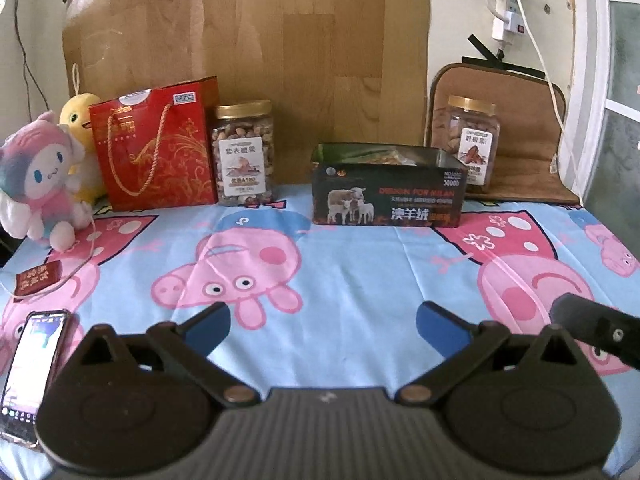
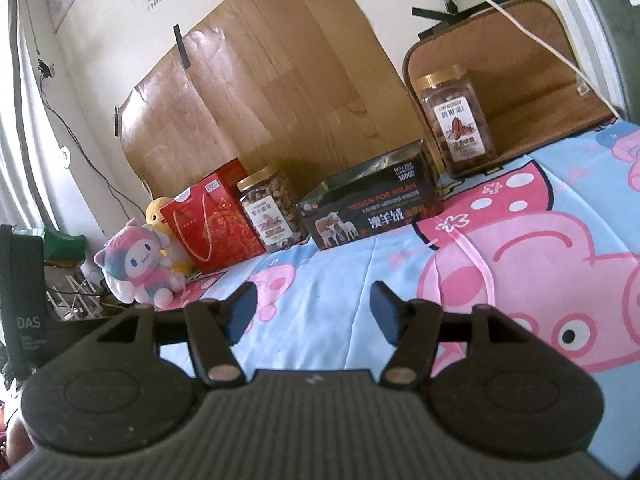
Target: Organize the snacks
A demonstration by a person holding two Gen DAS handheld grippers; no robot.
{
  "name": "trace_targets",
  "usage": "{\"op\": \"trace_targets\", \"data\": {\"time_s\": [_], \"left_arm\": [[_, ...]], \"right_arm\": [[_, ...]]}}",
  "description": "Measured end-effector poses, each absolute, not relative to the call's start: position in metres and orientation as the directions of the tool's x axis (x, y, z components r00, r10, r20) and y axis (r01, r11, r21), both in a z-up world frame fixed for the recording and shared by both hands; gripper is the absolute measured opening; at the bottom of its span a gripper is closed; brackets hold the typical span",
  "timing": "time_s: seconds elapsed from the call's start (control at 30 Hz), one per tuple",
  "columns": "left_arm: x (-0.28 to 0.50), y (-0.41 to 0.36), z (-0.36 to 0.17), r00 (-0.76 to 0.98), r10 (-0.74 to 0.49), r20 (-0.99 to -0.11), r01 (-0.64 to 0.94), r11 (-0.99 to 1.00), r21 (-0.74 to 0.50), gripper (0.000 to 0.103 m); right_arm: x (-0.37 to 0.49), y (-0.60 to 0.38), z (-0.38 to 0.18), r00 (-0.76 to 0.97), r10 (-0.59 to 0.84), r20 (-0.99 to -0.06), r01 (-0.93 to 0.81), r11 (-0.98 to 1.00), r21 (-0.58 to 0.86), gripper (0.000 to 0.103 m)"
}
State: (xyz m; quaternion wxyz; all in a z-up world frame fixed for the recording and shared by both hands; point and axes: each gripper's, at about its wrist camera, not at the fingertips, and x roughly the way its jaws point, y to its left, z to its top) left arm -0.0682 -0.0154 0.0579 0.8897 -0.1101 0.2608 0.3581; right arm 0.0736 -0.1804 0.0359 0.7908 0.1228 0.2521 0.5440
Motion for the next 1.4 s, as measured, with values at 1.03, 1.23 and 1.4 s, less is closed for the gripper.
{"op": "trace_targets", "data": {"time_s": [1.03,1.23,1.4], "left_arm": [[-0.063,-0.015,0.047,0.549,0.642,-0.536,-0.722,0.687,0.083,0.103],[-0.063,-0.016,0.046,0.539,0.655,-0.53,-0.728,0.678,0.098,0.103],[-0.062,-0.014,0.046,0.527,0.663,-0.532,-0.735,0.67,0.107,0.103]], "right_arm": [[0.069,-0.184,0.028,0.354,0.899,-0.259,-0.766,0.438,0.471,0.069],[0.07,-0.186,0.026,0.357,0.897,-0.261,-0.756,0.442,0.483,0.069],[0.071,-0.187,0.026,0.359,0.896,-0.261,-0.751,0.443,0.49,0.069]]}}
